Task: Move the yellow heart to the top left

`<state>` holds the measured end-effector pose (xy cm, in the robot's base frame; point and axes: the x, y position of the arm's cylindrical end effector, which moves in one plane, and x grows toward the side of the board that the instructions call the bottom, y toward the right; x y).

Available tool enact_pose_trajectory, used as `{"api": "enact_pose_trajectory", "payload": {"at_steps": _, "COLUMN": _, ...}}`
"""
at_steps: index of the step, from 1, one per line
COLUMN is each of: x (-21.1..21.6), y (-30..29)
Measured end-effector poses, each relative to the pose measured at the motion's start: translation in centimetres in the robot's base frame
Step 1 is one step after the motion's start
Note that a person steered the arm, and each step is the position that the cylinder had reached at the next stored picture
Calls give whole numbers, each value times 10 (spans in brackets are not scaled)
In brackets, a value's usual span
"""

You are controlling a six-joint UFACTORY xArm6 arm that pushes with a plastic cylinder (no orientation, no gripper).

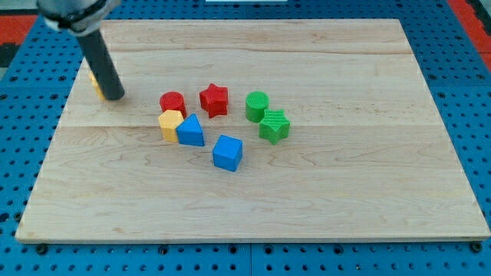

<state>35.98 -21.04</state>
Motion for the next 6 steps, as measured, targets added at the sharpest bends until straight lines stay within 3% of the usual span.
{"api": "enact_pose_trajectory", "payload": {"at_steps": 1, "x": 36, "y": 13}}
{"api": "enact_pose_trajectory", "payload": {"at_steps": 2, "x": 57, "y": -13}}
{"api": "enact_pose_trajectory", "payload": {"at_steps": 4, "x": -49, "y": -25}}
{"api": "enact_pose_trajectory", "payload": {"at_steps": 5, "x": -53, "y": -32}}
{"api": "enact_pose_trajectory", "payload": {"at_steps": 6, "x": -29, "y": -56}}
